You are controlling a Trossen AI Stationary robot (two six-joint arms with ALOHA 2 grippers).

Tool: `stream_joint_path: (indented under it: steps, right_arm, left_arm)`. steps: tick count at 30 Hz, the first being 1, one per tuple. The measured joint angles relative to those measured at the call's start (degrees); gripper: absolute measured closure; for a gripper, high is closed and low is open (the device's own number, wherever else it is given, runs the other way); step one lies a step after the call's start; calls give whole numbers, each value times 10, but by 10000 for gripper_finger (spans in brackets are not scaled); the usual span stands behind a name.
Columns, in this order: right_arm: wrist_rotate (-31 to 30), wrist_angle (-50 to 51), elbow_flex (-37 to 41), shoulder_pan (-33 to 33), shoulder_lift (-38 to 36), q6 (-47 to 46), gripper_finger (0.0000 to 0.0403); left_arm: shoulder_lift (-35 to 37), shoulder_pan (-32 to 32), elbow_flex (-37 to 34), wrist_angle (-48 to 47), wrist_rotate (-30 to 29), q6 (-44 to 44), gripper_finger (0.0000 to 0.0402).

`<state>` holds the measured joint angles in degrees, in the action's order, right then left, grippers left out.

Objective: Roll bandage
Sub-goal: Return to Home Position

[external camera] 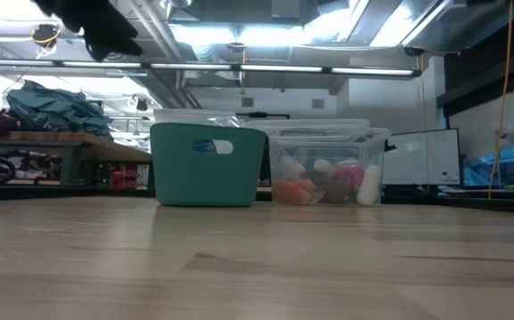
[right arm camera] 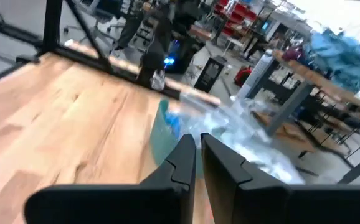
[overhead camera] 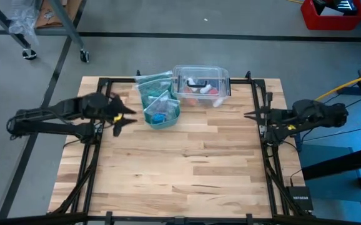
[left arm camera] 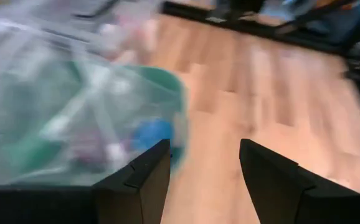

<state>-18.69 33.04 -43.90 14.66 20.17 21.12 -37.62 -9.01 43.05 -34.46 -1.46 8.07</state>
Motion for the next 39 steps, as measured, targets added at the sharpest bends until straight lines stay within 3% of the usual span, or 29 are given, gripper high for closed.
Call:
stream_joint_path:
  steps: [4,11,15,21,31,39]
  right_arm:
    - [3,-21,87,0,-48,-29,371]
    - [7,-147,259,0,-129,-33,371]
    - [8,-184,331,0,-164,-33,371]
    - [14,-235,393,0,-193,-34,371]
    - [19,-245,396,0,-196,-29,371]
    - [94,-237,396,0,-196,-24,371]
  left_arm:
    - [34,41,-104,123,15,23,219]
    - [43,76,-265,390,15,19,219]
    - [43,80,-324,470,15,9,219]
    - [44,80,-367,519,15,9,219]
    - [44,80,-409,549,15,4,219]
    - [43,80,-425,557,14,-23,219]
